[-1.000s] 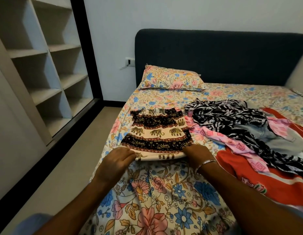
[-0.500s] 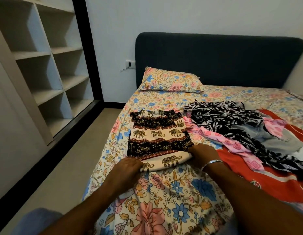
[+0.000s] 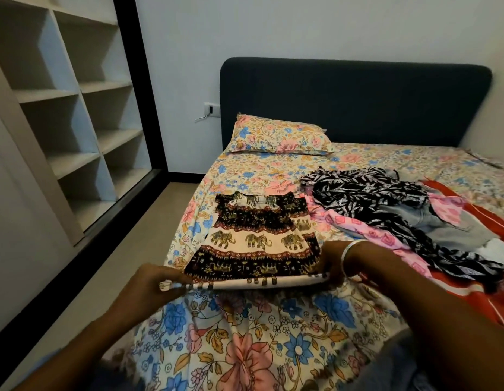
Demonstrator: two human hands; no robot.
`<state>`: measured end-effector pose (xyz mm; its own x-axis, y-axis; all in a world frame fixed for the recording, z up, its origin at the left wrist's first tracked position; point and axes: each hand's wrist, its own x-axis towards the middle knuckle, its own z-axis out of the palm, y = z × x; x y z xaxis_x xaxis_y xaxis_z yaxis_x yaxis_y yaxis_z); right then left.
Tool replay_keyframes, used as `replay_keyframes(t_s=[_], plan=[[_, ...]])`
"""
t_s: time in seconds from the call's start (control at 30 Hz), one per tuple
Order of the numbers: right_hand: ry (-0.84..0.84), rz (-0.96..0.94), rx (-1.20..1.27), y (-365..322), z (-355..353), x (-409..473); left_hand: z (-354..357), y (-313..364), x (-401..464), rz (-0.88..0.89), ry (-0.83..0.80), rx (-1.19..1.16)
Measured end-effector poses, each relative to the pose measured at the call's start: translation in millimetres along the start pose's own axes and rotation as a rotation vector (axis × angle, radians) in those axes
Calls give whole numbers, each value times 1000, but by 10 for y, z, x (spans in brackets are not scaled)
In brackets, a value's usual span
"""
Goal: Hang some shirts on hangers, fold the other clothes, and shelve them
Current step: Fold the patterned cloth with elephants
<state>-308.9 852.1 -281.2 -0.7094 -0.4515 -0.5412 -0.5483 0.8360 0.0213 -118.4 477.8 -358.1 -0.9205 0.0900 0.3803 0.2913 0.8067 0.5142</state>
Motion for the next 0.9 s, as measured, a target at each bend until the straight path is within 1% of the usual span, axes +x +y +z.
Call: replay_keyframes(t_s=[0.07, 0.1, 0.13, 0.17, 0.2, 0.23, 0.3, 0.33, 0.4, 0.47, 0.6, 0.63, 0.67, 0.73, 0.83, 0.9], plan=[[-88, 2, 141, 48, -25, -76, -68, 100, -100, -130, 158, -239], [-76, -11, 197, 70, -30, -112, -59, 140, -105, -183, 213, -357], [-27, -39, 249, 94, -24, -147, -39, 174, -91, -227, 256, -455], [66, -80, 306, 122, -27, -175, -9, 218, -40, -266, 299, -535], [194, -121, 398, 143, -23, -194, 12, 287, 30, -312, 345, -596], [337, -155, 546, 148, -22, -209, 33, 343, 114, -349, 401, -637], [605, -177, 958, 114, -38, -210, 51, 453, 327, -381, 536, -697], [697, -169, 1153, 93, -42, -179, 54, 493, 451, -378, 597, -718], [778, -132, 1440, 18, -32, -102, 68, 554, 683, -358, 706, -712], [807, -87, 1607, -43, 3, -33, 134, 569, 861, -354, 785, -677], [806, -32, 1755, -39, 1, 58, 294, 692, 935, -379, 842, -688], [771, -20, 1764, -9, -8, 76, 305, 728, 918, -385, 829, -698], [721, 7, 1723, 17, -20, 83, 292, 741, 871, -383, 806, -697], [583, 53, 1550, 55, -41, 27, 247, 735, 740, -335, 776, -658], [262, -81, 1422, 36, -93, -244, 143, 794, 533, -127, 882, -417], [132, -158, 1373, 23, -135, -453, 180, 834, 467, -1, 924, -299]])
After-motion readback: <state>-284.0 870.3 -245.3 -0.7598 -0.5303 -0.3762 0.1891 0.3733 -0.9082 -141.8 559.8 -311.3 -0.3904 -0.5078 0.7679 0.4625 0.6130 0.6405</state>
